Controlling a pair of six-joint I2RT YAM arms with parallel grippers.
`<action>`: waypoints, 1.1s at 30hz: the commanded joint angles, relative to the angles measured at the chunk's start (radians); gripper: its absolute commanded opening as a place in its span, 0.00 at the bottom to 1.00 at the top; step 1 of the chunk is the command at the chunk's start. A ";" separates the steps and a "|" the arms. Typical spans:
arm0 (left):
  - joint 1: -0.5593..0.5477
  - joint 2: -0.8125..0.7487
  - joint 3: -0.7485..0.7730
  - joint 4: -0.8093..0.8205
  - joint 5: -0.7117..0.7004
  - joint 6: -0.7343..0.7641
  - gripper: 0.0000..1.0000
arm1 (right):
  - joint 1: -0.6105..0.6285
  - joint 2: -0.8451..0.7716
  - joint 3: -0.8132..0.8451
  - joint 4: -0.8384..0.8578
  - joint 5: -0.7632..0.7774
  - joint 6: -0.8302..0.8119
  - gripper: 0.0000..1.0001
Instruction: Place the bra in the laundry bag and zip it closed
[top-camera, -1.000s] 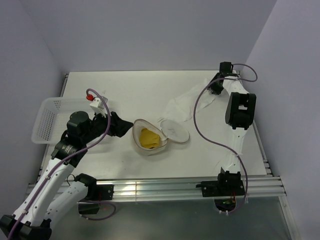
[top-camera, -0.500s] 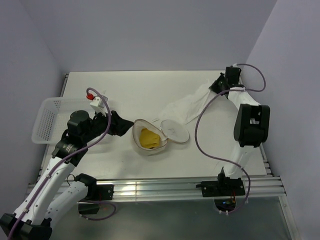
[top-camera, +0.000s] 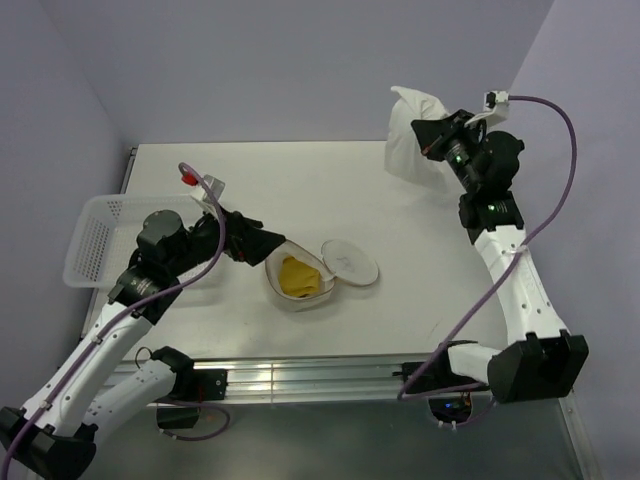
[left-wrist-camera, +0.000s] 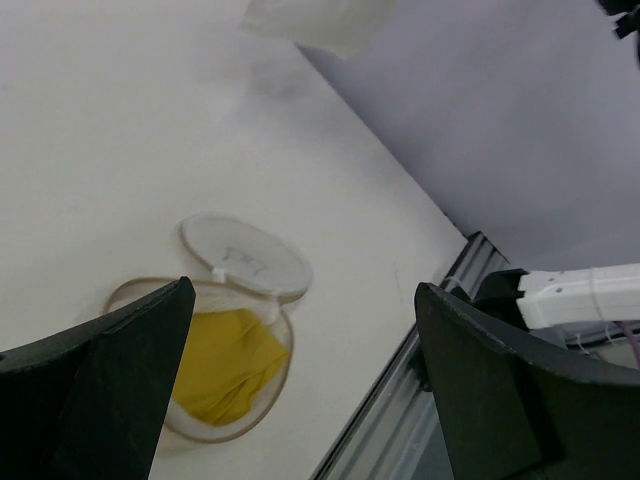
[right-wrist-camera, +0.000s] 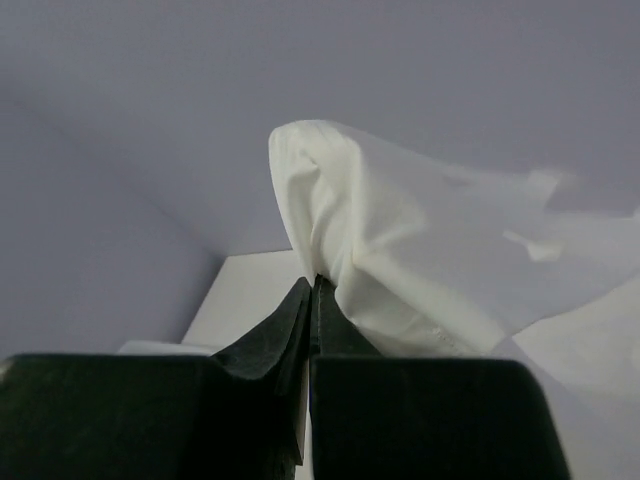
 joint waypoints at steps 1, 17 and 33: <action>-0.090 0.009 0.111 0.087 -0.029 0.035 0.99 | 0.093 -0.103 -0.020 0.013 -0.034 -0.037 0.00; -0.284 0.069 0.179 0.193 -0.176 0.092 0.99 | 0.449 -0.350 0.063 -0.030 -0.018 -0.077 0.00; -0.439 0.155 0.114 0.359 -0.078 0.038 0.99 | 0.562 -0.278 0.102 -0.016 -0.023 -0.082 0.00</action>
